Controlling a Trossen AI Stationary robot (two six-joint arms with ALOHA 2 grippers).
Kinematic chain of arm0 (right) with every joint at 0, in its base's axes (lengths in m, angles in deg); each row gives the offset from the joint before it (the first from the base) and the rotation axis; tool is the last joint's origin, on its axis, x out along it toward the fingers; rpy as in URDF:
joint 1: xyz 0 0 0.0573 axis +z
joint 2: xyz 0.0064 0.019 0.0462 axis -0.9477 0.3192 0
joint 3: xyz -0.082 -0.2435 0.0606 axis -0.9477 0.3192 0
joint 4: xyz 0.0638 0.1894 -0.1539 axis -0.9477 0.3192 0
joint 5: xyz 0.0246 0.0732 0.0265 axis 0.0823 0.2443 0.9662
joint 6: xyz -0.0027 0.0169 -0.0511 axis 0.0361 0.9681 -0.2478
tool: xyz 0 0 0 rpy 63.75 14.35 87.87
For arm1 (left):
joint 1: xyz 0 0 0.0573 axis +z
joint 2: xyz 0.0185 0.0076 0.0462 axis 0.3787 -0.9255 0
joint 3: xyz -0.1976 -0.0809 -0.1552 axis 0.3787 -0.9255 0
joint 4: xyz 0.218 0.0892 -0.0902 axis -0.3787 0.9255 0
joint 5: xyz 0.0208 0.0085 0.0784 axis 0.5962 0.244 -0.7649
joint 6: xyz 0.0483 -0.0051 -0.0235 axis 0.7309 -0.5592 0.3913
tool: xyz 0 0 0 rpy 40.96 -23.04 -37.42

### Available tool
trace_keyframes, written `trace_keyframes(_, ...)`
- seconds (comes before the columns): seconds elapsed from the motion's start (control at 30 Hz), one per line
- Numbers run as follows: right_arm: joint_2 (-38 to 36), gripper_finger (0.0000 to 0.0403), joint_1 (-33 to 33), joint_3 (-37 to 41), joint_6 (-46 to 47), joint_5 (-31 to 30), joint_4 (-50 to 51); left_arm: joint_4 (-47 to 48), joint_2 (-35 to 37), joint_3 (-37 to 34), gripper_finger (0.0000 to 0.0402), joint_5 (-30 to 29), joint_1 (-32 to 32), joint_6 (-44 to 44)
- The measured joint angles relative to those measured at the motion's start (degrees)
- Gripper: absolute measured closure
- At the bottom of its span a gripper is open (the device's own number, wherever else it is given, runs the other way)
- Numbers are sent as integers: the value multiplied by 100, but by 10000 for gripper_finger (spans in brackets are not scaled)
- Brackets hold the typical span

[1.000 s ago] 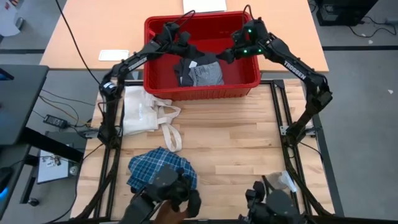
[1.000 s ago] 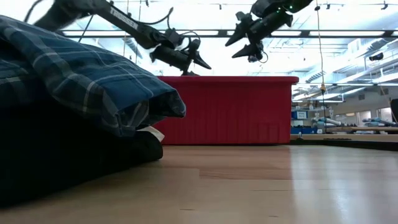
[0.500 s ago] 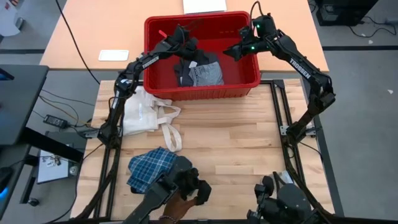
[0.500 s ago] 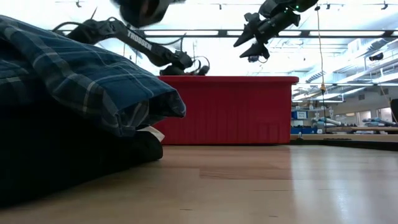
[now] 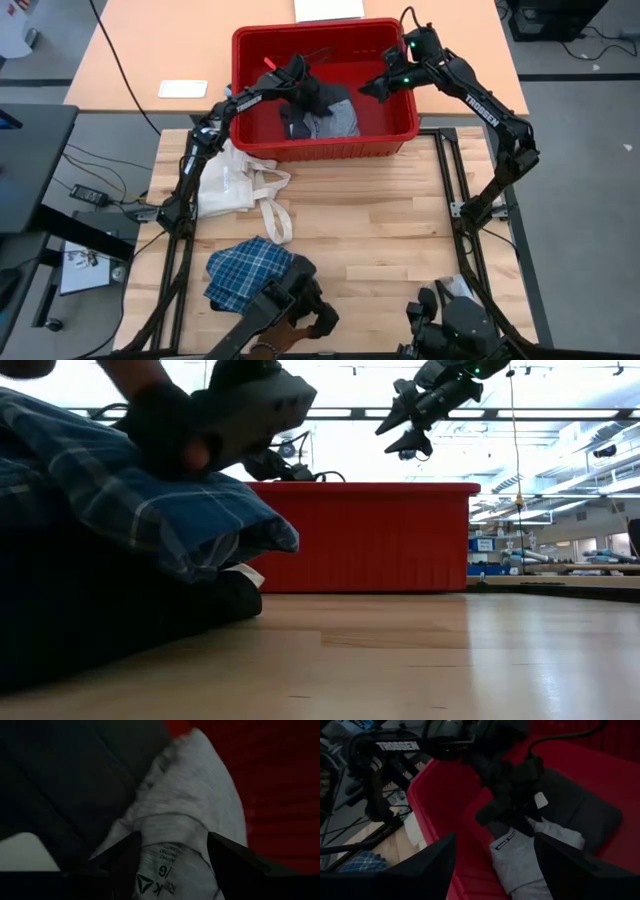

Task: Fold laundry
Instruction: Remove the gray shirt from the red bin

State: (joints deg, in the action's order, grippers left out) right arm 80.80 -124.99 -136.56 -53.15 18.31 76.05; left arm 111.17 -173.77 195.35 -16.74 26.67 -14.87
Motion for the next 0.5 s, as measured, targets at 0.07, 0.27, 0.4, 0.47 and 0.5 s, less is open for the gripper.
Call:
trace_keyframes(0.07, 0, 131, 4, 0, 1, 15, 8, 167, 0, -2, 167, 16, -22, 181)
trace_keyframes(0.27, 0, 131, -3, 0, 46, 54, 109, 378, 11, -2, 130, 1034, -99, 237)
trace_keyframes(0.4, 0, 131, 0, 0, 50, 59, 109, 376, 18, -2, 130, 1572, -205, 497)
trace_keyframes(0.47, 2, 131, 0, 0, 90, 59, 109, 385, 22, -2, 138, 912, -242, 537)
trace_keyframes(0.5, 2, 131, 0, 0, 91, 70, 107, 416, 21, -2, 142, 404, -251, 551)
